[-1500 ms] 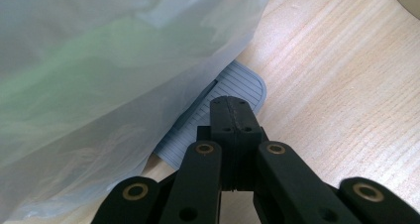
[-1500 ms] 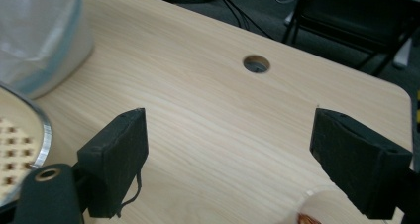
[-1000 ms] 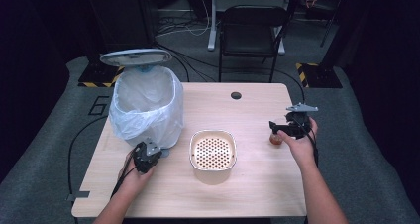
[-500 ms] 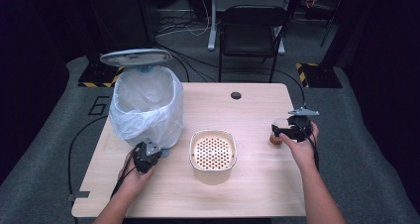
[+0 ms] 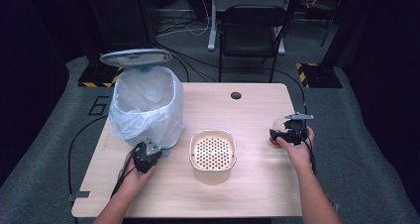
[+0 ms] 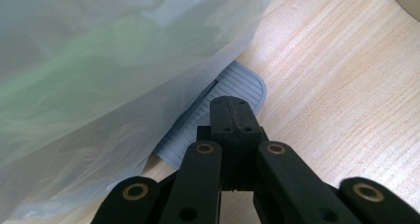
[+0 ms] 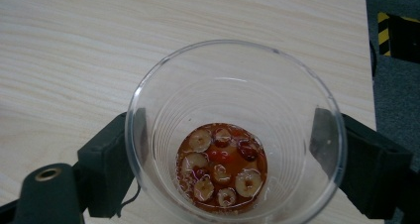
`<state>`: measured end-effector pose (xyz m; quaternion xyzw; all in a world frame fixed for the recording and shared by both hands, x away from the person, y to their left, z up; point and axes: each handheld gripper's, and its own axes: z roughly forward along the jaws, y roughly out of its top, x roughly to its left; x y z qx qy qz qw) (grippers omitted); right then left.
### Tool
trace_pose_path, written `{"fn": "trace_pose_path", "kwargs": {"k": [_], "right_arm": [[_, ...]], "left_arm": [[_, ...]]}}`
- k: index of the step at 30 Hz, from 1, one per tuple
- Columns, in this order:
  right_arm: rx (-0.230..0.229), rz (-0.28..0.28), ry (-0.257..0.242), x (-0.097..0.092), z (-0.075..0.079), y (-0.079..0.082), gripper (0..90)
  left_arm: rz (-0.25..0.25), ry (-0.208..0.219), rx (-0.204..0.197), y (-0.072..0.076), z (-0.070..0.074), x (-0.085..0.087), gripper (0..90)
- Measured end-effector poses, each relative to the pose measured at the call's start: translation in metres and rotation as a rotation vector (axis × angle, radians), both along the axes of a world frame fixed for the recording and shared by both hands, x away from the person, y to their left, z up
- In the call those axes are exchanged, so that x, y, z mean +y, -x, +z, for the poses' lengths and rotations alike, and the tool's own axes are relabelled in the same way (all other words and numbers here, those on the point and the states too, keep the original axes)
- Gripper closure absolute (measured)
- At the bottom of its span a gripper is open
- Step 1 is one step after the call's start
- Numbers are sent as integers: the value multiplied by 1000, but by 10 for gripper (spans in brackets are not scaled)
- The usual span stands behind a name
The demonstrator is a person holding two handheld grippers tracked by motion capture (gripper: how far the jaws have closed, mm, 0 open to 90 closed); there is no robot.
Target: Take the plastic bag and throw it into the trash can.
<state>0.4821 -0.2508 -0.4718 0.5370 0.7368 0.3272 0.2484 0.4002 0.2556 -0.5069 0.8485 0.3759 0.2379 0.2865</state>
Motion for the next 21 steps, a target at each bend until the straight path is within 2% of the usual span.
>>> {"fn": "trace_pose_path", "kwargs": {"k": [6, 9, 12, 13, 15, 21], "right_arm": [[0, 0, 2, 3, -3, -3, 185], [2, -6, 0, 2, -3, -3, 259], [7, -2, -7, 1, -3, -3, 270], [10, 19, -10, 0, -3, -2, 315], [12, 13, -11, 1, -3, -2, 317], [14, 43, -10, 5, -1, -1, 332]], "left_arm": [[2, 2, -5, 0, 0, 0, 900], [3, 1, -7, 0, 0, 0, 900], [4, -1, -8, 0, 0, 0, 900], [4, -4, -12, 0, -1, 0, 900], [4, -4, -12, 0, -1, 0, 900], [5, 4, -10, 0, -1, 0, 900]]}}
